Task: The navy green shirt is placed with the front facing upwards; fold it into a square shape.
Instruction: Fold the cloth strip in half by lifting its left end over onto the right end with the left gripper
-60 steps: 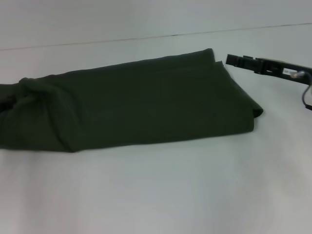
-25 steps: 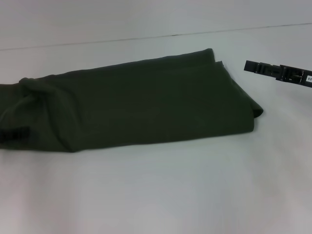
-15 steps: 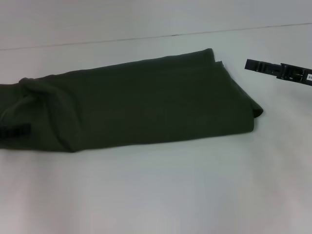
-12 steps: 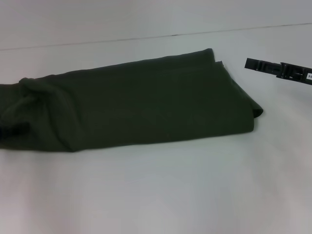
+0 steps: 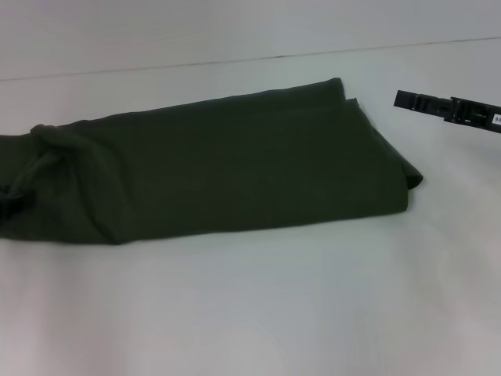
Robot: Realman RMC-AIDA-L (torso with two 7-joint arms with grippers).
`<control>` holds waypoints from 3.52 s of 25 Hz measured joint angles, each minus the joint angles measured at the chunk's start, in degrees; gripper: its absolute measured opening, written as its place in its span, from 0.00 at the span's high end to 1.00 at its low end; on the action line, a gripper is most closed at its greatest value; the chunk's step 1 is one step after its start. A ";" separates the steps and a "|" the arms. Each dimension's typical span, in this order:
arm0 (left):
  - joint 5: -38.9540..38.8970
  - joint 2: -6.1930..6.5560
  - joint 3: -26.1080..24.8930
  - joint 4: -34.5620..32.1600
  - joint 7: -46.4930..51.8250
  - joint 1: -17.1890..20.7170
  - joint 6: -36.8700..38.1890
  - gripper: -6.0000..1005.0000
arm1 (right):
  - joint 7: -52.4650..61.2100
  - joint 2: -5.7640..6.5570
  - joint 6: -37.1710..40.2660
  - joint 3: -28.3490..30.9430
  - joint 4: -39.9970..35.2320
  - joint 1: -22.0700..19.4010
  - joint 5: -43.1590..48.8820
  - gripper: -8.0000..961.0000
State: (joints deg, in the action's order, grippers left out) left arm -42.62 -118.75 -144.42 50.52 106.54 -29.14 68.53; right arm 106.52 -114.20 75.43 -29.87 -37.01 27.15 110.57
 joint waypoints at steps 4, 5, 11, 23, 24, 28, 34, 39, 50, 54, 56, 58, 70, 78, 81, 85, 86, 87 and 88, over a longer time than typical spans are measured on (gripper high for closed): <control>0.34 0.09 0.11 -0.46 -0.02 -0.44 -0.21 0.72 | 0.00 -0.11 -0.04 -0.06 0.00 0.00 0.03 0.18; 0.30 0.15 0.11 -0.49 -0.02 -0.46 -0.20 0.75 | 0.00 -0.09 0.00 -0.15 0.00 -0.02 0.04 0.18; 0.12 0.49 -0.32 -0.52 -0.04 -0.45 -0.03 0.94 | 0.00 0.04 0.38 -0.36 0.01 -0.28 0.09 0.18; -0.02 0.32 -0.51 -0.46 -0.06 0.57 -0.15 0.94 | 7.06 1.87 3.62 -0.45 0.04 -0.14 6.67 0.26; -0.02 0.30 -0.51 -0.45 -0.07 0.65 -0.22 0.94 | 8.27 2.06 3.68 -0.45 0.04 -0.14 7.21 0.26; -0.03 0.28 -0.50 -0.42 -0.09 1.04 -0.32 0.94 | 12.53 2.83 4.72 -0.45 0.10 0.13 9.67 0.29; -0.03 0.26 -0.51 -0.46 -0.26 1.28 -0.40 0.94 | 17.04 3.04 5.18 -0.45 0.28 0.77 12.75 0.32; -0.02 0.18 -0.37 -0.49 -0.34 1.28 -0.29 0.95 | 19.02 3.14 5.29 -0.43 0.48 0.80 14.83 0.31; 0.00 0.10 -0.21 -0.52 -0.50 1.21 -0.33 0.95 | 19.13 2.79 1.61 -0.54 3.26 1.67 16.31 0.32; 0.00 0.10 -0.30 -0.52 -0.72 1.19 -0.31 0.95 | 18.88 2.43 -0.69 -0.74 4.96 2.65 17.29 0.32; 0.00 0.12 -0.32 -0.52 -0.73 1.19 -0.32 0.95 | 18.73 2.17 -1.20 -1.06 5.21 3.04 17.35 0.32; -0.01 0.16 -0.33 -0.52 -0.73 1.19 -0.34 0.95 | 18.68 1.91 -1.51 -1.28 5.26 3.35 17.36 0.32; -0.01 0.55 -0.51 -1.20 -0.88 1.01 -0.43 0.95 | 18.90 1.35 -6.06 -2.64 8.15 5.68 17.41 0.65; -0.01 0.58 -0.51 -1.22 -0.90 1.02 -0.58 0.95 | 18.80 1.39 -6.39 -3.07 8.39 5.58 16.96 0.89; -0.02 0.61 -0.51 -1.22 -0.90 1.11 -1.04 0.95 | 18.79 1.44 -6.63 -2.23 8.36 5.22 16.95 0.92; -0.04 0.63 -0.51 -1.29 -0.59 1.12 -2.21 0.95 | 18.71 1.50 -6.74 -1.98 8.36 5.08 16.95 0.96; -0.04 0.63 -0.51 -1.43 -0.46 1.16 -2.55 0.95 | 18.70 1.53 -6.75 -1.97 8.36 5.07 16.95 0.98; -0.04 0.63 -0.51 -1.61 -0.37 1.21 -2.93 0.95 | 18.68 1.53 -6.75 -1.96 8.36 5.07 16.95 0.98; -0.03 0.63 -0.51 -1.89 -0.35 1.23 -3.25 0.95 | 18.67 1.53 -6.76 -1.95 8.36 5.06 16.95 0.98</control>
State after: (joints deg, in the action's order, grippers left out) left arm -42.65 -118.11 -144.93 48.63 106.19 -27.90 65.28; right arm 125.19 -112.67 68.67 -31.83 -28.65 32.21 127.52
